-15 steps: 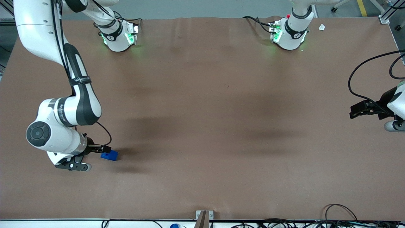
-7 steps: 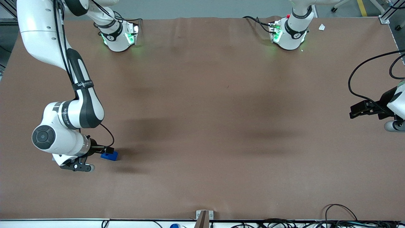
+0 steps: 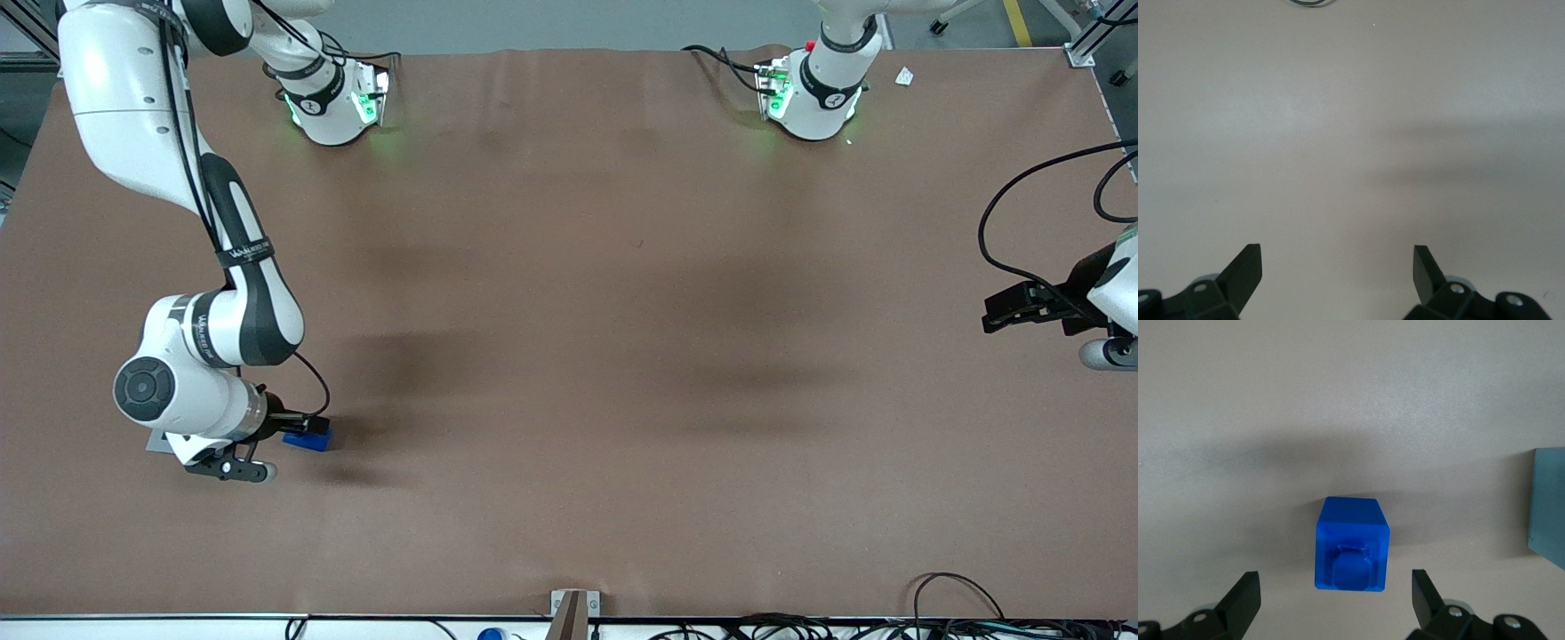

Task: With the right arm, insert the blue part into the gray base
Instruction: 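Lower the right gripper around the blue block and close it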

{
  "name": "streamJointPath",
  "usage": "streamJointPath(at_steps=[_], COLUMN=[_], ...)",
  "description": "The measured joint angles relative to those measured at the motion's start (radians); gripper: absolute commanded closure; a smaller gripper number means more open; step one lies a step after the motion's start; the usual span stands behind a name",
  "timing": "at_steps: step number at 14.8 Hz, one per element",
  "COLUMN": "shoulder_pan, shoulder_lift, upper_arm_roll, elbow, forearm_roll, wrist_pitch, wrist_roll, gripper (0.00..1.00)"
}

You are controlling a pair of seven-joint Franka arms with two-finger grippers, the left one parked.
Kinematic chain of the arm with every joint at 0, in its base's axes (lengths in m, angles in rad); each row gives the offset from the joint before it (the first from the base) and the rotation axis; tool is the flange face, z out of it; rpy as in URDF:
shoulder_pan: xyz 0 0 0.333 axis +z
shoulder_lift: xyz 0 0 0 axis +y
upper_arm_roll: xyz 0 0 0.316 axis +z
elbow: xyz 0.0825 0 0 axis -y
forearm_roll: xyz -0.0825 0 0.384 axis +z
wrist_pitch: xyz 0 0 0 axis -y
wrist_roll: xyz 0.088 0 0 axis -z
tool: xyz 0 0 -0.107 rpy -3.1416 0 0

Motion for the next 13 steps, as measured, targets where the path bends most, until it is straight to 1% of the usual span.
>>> streamJointPath(at_steps=[6,8,11,13], shoulder_pan=[-0.002,-0.003,-0.004,-0.004], shoulder_lift=[0.009,0.01,0.011,0.011], upper_arm_roll=[0.0,0.0,-0.001,-0.001], elbow=[-0.004,-0.004,-0.006,-0.008], forearm_roll=[0.0,0.0,0.0,0.0], wrist_pitch=[0.001,0.002,0.006,0.007], wrist_roll=[0.0,0.0,0.0,0.0], gripper=[0.0,0.03,0.17,0.18])
